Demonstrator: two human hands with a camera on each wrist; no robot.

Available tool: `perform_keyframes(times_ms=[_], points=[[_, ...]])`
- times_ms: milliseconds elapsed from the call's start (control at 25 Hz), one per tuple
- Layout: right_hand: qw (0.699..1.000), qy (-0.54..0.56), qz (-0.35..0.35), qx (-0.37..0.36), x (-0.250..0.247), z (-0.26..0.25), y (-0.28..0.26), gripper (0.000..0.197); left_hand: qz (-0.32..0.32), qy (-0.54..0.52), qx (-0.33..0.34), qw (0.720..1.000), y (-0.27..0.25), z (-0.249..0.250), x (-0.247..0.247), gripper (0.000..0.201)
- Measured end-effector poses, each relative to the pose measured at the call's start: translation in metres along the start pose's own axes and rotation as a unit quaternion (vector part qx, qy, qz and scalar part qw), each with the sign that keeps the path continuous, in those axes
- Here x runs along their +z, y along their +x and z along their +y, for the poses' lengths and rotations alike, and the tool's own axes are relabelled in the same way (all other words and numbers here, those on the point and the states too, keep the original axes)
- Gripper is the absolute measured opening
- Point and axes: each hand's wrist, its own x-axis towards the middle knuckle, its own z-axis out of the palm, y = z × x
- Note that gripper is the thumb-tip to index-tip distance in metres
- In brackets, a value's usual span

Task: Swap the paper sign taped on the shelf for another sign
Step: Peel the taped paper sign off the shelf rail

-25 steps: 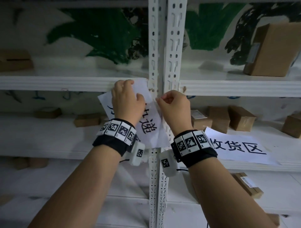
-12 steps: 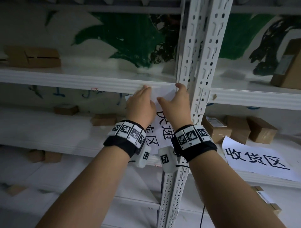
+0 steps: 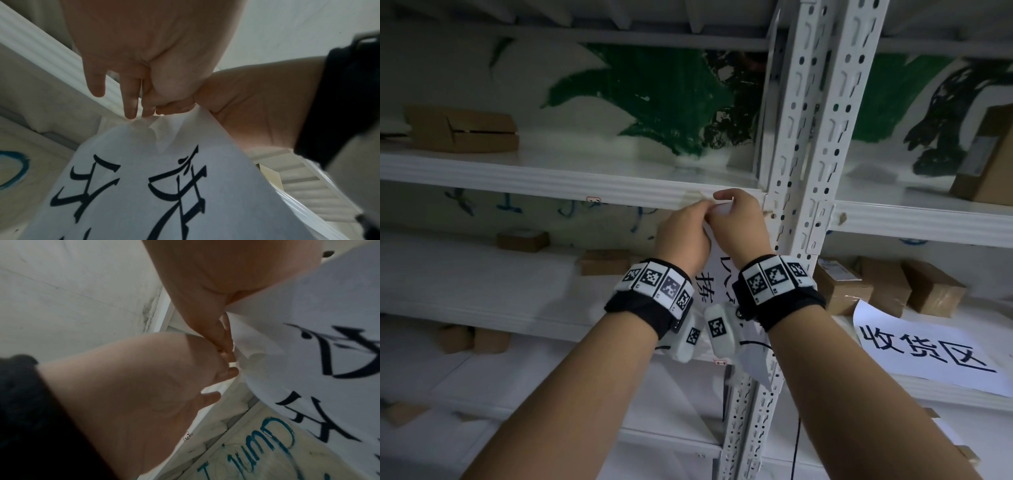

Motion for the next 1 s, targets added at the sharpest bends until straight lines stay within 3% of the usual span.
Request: perform_keyframes(times_ms=[280, 480, 680, 800, 920, 1000], points=[[0.999, -0.034, 0.000, -0.021, 0.013, -0.002, -0.004, 0.029, -0.008, -0.016, 0.007, 1.000, -0.007, -0.020, -0.007, 0.053], [0.999, -0.051, 0.004, -0.010, 0.008, -0.009, -0.015, 0.022, -0.012, -0.035, 0.030, 0.999, -0.018, -0.031, -0.012, 0.038], [0.995, -0.103, -0.007, -0.010, 0.009, -0.022, -0.032, 0.023, -0.041, -0.064, 0.016, 0.997, -0.031, -0.044, -0.015, 0.041], [0.995, -0.089, -0.044, -0.012, 0.015, -0.031, -0.052, 0.020, -0.042, -0.132, -0.033, 0.990, -0.044, -0.055, -0.021, 0.040], [0.995, -0.083, -0.052, -0.014, 0.019, -0.042, -0.068, 0.026, -0.026, -0.218, -0.138, 0.966, -0.056, -0.067, -0.029, 0.070], [0.996, -0.075, -0.038, -0.027, 0.021, -0.050, -0.075, 0.028, -0.015, -0.294, -0.205, 0.934, -0.068, -0.076, -0.031, 0.084]])
